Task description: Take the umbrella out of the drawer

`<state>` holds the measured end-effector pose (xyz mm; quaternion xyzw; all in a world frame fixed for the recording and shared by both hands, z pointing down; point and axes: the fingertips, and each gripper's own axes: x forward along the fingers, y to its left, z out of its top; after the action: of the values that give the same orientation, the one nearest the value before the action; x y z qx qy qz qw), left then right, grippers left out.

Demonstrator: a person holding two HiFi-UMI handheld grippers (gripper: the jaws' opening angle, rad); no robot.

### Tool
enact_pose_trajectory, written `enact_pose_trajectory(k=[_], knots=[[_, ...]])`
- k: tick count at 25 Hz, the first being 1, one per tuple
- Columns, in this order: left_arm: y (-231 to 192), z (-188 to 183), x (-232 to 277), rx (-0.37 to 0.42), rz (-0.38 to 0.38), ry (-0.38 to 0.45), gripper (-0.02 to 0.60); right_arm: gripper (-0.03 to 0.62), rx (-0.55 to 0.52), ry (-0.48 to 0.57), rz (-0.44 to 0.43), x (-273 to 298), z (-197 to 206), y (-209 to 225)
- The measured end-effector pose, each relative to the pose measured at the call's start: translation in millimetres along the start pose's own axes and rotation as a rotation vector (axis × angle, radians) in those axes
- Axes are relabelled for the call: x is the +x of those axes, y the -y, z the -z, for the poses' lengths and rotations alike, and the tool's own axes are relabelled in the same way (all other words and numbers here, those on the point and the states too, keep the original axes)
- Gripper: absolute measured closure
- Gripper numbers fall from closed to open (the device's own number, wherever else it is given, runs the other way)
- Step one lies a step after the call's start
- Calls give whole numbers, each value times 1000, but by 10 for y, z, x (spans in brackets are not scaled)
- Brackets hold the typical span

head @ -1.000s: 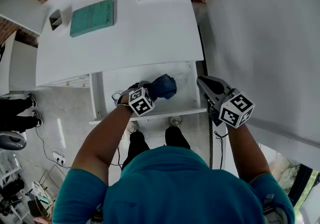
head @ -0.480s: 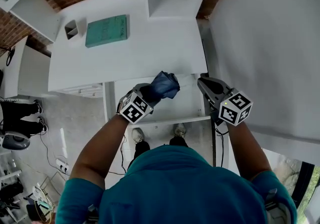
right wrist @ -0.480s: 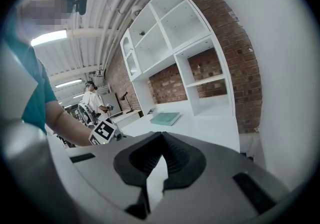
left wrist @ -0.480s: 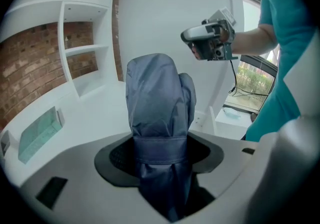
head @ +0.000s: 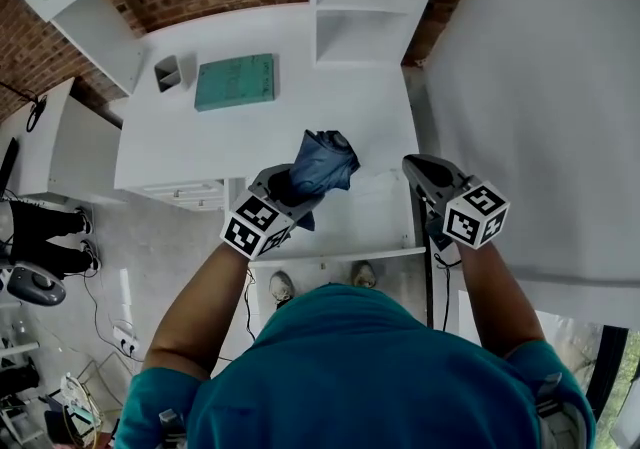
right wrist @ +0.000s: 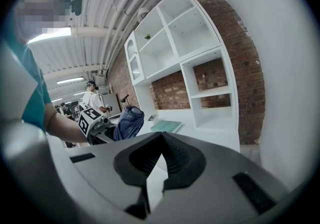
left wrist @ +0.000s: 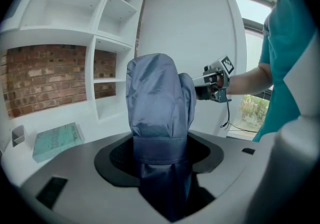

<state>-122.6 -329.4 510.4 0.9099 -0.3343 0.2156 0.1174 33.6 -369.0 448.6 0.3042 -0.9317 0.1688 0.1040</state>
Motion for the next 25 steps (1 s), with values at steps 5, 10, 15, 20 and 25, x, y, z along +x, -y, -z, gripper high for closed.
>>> enact_pose_trajectory(k=[5, 10, 15, 20, 25], knots=[[-85, -390, -347, -44, -14, 123, 311, 572, -27, 18, -8, 35, -270, -74], [-140, -729, -689, -83, -6, 237, 311, 572, -46, 25, 2, 81, -537, -154], [-142, -1064, -970, -96, 0, 342, 313, 572, -49, 61, -1, 86, -856, -236], [-157, -1325, -1204, -95, -2, 420, 311, 572, -66, 84, 10, 63, -1112, -299], [-165, -1561, -1450, -111, 0, 494, 311, 572, -91, 113, 8, 14, -1364, -405]])
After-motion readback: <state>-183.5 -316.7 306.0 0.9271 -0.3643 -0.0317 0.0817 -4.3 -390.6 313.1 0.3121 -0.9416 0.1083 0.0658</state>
